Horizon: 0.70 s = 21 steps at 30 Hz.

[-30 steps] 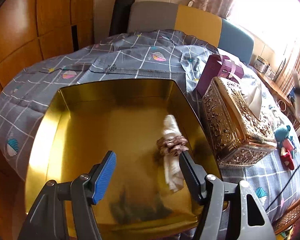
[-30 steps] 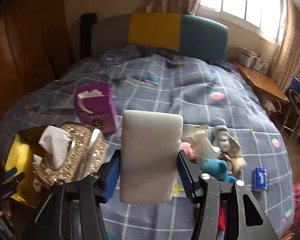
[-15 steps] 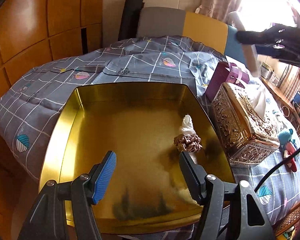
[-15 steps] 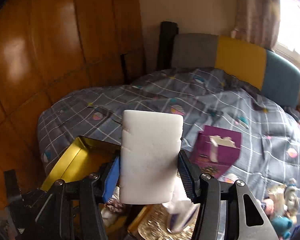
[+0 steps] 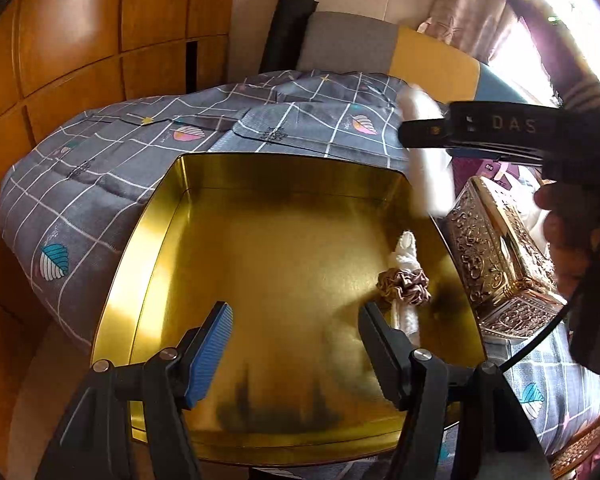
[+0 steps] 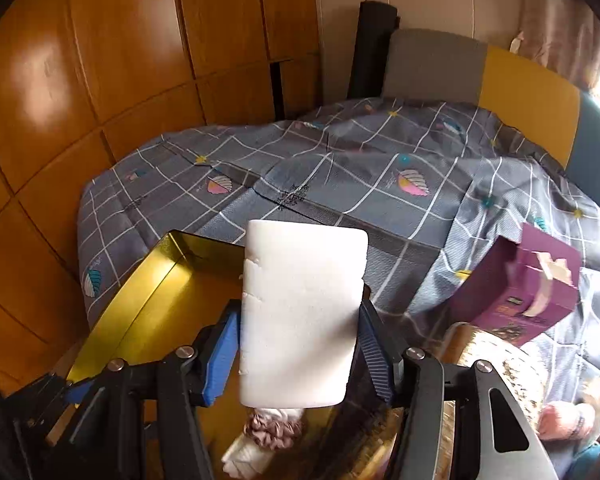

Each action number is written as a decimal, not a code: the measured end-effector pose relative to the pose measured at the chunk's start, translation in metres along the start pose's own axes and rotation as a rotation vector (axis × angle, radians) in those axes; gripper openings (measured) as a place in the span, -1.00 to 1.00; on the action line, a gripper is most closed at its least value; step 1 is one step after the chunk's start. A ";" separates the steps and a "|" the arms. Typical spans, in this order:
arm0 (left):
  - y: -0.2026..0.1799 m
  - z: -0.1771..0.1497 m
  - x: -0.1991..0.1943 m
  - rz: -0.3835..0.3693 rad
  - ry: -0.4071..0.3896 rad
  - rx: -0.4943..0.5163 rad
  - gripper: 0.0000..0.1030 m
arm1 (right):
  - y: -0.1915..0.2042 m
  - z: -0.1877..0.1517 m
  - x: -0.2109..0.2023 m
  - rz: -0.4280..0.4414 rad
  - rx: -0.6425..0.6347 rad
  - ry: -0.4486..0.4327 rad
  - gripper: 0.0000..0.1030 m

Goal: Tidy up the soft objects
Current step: 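Lower the white sponge into the gold tray and open the right gripper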

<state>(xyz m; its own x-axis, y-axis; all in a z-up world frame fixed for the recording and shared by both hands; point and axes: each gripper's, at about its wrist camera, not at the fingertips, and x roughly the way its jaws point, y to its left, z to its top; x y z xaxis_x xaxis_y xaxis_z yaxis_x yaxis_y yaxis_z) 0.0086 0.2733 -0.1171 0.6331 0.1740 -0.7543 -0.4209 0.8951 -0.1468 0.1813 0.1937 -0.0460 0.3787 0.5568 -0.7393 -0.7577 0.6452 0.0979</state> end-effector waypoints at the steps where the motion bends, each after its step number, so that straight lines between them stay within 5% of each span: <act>1: 0.001 0.000 0.000 0.002 0.002 -0.002 0.29 | -0.001 0.000 0.003 0.007 0.005 0.004 0.48; 3: 0.002 -0.001 0.001 0.009 0.004 -0.006 0.29 | -0.001 -0.002 0.007 0.007 0.012 -0.006 0.75; 12: -0.001 -0.003 -0.001 0.007 -0.010 0.001 0.29 | -0.022 -0.046 -0.056 -0.048 0.051 -0.131 0.97; 21: -0.015 -0.007 -0.004 -0.006 -0.002 0.037 0.29 | -0.094 -0.127 -0.138 -0.296 0.150 -0.192 0.99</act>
<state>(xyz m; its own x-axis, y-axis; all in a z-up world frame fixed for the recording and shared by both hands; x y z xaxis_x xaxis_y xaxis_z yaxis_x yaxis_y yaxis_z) 0.0073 0.2558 -0.1163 0.6371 0.1691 -0.7520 -0.3927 0.9107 -0.1279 0.1326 -0.0103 -0.0374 0.6728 0.4139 -0.6132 -0.5202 0.8540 0.0057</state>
